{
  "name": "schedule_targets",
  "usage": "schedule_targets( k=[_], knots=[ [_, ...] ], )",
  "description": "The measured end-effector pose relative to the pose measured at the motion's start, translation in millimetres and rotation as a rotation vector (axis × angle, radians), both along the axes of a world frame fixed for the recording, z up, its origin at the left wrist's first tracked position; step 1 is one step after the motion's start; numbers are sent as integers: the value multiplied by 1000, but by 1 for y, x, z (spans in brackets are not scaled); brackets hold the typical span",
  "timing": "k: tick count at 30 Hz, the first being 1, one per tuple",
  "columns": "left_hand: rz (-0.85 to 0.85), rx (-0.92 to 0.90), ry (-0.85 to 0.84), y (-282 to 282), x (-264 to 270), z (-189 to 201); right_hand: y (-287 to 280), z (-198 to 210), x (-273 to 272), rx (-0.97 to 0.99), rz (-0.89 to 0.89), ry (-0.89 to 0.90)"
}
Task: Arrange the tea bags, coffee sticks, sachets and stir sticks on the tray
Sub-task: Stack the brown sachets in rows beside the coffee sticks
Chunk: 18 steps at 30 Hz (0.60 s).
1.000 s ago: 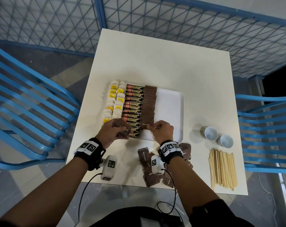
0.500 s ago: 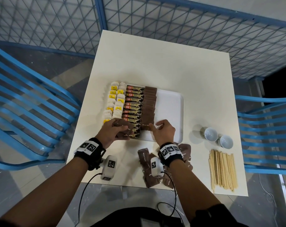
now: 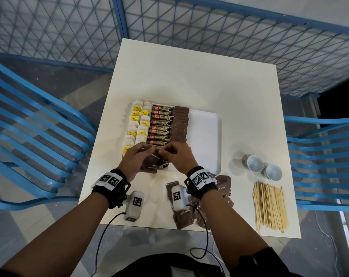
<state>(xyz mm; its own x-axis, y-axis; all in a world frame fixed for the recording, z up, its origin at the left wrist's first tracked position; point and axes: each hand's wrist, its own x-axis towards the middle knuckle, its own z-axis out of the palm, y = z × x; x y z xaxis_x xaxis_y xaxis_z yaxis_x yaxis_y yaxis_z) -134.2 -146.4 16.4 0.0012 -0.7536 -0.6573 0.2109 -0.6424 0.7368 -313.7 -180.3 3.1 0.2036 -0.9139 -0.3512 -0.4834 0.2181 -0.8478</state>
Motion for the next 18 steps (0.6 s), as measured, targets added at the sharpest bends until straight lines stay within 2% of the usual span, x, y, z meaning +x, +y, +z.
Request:
schedule_targets(
  k=[4, 9, 12, 18],
  knots=[
    [-58, -67, -139, 3, -2, -2, -2, -6, -5, -24, -49, 38],
    [-101, -41, -125, 7, 1, -6, -5, -4, -12, -47, -144, 45],
    [-69, -69, -150, 8, -2, -6, 0, -8, -9, 3, -166, 0],
    [-32, -81, -164, 9, -6, -8, 12, -14, -9, 81, -62, 46]
  ],
)
